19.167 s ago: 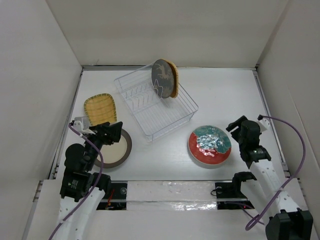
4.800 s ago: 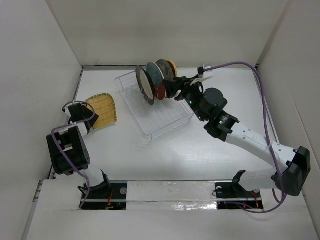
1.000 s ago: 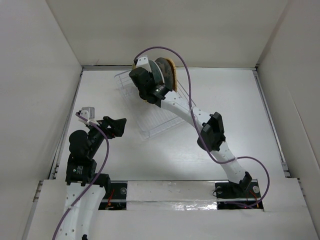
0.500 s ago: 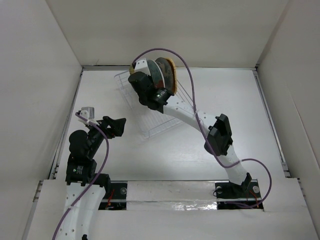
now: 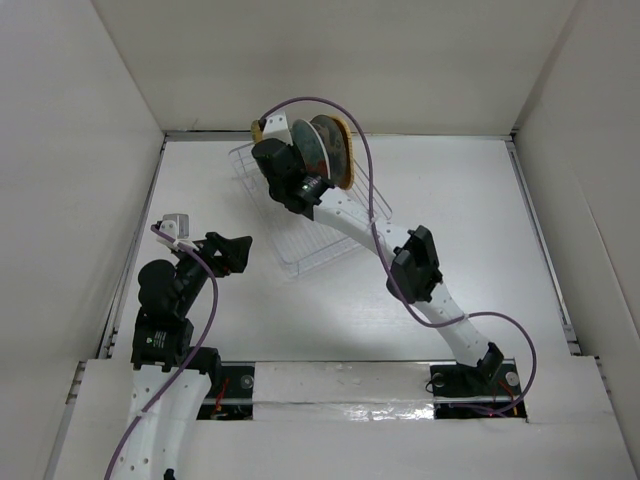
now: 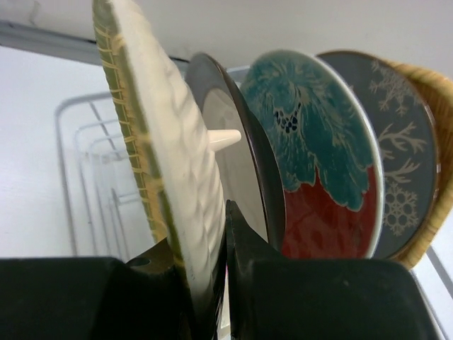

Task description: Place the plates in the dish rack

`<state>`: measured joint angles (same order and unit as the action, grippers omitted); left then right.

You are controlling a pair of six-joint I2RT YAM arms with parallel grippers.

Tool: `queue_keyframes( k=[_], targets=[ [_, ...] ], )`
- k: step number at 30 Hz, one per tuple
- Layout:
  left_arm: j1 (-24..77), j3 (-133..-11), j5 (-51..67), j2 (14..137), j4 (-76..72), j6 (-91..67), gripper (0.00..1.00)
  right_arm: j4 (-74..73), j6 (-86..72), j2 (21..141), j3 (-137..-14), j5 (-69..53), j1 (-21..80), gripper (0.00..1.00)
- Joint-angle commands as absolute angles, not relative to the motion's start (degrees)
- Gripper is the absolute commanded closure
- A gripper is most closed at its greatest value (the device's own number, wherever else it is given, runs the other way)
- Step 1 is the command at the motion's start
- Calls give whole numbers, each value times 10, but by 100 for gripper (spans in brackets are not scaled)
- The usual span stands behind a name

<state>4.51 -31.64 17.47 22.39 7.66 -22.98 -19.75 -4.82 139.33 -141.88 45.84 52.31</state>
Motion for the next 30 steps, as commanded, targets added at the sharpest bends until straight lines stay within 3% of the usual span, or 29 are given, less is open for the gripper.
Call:
queue_keyframes(
  k=[1,30],
  targets=[
    [48,-326,174,231,62,-225,18,-134,-18,1382,-1440,483,514,100],
    [48,-326,173,235,62,-227,18,-65,26,1305,-1358,514,530,100]
  ],
)
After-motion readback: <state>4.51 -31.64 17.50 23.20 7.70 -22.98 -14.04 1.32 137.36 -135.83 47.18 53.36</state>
